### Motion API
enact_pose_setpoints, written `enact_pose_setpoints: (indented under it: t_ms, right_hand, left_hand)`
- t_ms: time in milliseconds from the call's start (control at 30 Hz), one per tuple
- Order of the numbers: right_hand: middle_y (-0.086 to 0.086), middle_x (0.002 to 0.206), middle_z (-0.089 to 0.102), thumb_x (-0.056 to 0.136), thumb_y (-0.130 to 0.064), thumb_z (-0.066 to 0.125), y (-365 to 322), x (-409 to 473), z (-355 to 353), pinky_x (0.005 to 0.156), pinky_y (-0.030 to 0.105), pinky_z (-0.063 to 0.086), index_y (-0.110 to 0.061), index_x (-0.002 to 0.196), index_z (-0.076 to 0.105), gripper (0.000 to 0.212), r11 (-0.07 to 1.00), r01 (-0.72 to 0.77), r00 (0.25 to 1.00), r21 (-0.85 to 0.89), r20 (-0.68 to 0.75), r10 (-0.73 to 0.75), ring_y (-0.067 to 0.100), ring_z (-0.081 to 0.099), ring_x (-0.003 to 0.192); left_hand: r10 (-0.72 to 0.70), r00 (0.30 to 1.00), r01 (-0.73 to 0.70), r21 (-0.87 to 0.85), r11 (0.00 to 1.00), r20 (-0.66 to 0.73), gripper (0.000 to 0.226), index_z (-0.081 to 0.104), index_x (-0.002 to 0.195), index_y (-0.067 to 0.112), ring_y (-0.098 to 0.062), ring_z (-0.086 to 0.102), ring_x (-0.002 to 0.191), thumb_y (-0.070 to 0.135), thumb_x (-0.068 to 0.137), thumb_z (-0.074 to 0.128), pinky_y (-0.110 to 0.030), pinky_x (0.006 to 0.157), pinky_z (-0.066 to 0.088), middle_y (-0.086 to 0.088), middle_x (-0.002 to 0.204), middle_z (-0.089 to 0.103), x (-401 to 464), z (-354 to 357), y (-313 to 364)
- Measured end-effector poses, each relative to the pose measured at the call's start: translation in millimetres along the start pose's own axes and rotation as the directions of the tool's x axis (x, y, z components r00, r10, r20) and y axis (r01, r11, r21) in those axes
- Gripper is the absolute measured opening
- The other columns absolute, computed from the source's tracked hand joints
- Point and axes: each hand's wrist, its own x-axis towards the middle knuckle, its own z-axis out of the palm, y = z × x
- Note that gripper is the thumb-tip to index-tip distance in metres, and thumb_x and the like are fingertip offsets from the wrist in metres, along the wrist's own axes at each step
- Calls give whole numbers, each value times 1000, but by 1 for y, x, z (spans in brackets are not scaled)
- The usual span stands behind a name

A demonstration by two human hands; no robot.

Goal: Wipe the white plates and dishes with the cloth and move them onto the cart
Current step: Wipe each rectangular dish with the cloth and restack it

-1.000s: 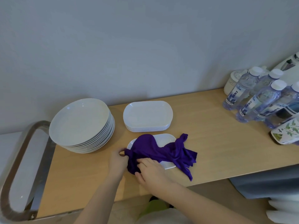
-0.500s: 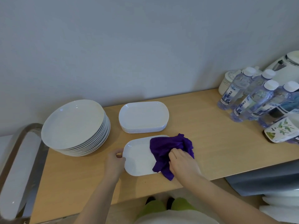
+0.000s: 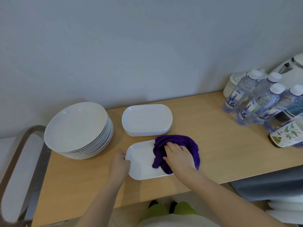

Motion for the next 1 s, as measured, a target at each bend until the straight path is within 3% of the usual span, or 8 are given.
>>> enact_pose_setpoints:
  t_ms: [100,167,300,500,600,733,867,1000]
  right_hand:
    - [-1,137,41,100,-33,37,10,-5,-6,100,32,31,-14,130,43,36,998,0,1000,-67,14,1,19,40,122]
    - [1,131,44,96,-19,46,16,-8,-12,95,33,33,-12,124,46,30,994,-2,1000,-105,26,5,21,41,117]
    - [5,120,46,83,-5,55,22,-8,-27,87,32,35,-9,118,46,36,992,-9,998,-129,64,18,24,43,110]
    - [1,113,50,87,-2,43,55,-10,-45,79,27,39,-14,113,47,28,969,-249,963,-11,-110,246,21,43,105]
    - [2,115,51,88,1,41,76,-4,-53,79,30,42,-15,119,47,35,942,-324,928,87,-162,335,22,42,106]
    - [-1,117,52,92,-5,41,85,2,-52,82,28,38,-19,123,47,34,944,-324,935,62,-133,329,21,44,106]
    - [-2,118,54,98,-21,37,79,12,-54,84,30,38,-21,121,51,27,953,-301,952,22,-55,302,20,48,107]
    - [-1,102,58,98,-19,36,59,35,-76,76,31,39,-17,102,53,19,967,-244,952,73,-174,254,21,52,89]
  left_hand:
    - [-1,1000,1,34,999,-11,31,52,102,15,-23,60,79,-3,77,47,-33,61,49,-3,88,61,-2,3,0]
    - [-1,1000,2,46,999,-12,33,52,105,17,-22,60,80,-3,78,47,-33,62,50,-3,90,62,-2,3,0]
    - [10,1000,-9,34,999,-29,33,54,104,17,-20,60,81,-2,78,49,-35,64,51,-1,90,63,-4,2,0]
    - [11,999,-12,-12,1000,-49,28,57,102,17,-15,60,76,1,80,51,-30,58,48,1,90,65,-8,1,-3]
    - [18,994,-13,49,999,-103,34,53,118,16,-19,59,85,6,85,48,-31,64,46,4,94,61,-12,1,-3]
    - [163,960,-142,108,984,-226,39,51,128,18,-18,54,99,9,91,46,-36,79,49,3,110,58,-14,-1,13]
    - [342,901,-310,154,938,-267,34,54,124,21,-4,52,87,10,93,46,-18,66,39,10,103,57,-2,-5,42]
    - [405,856,-335,251,908,-320,33,52,125,18,-11,53,94,10,94,45,-26,72,40,2,115,59,16,-10,71]
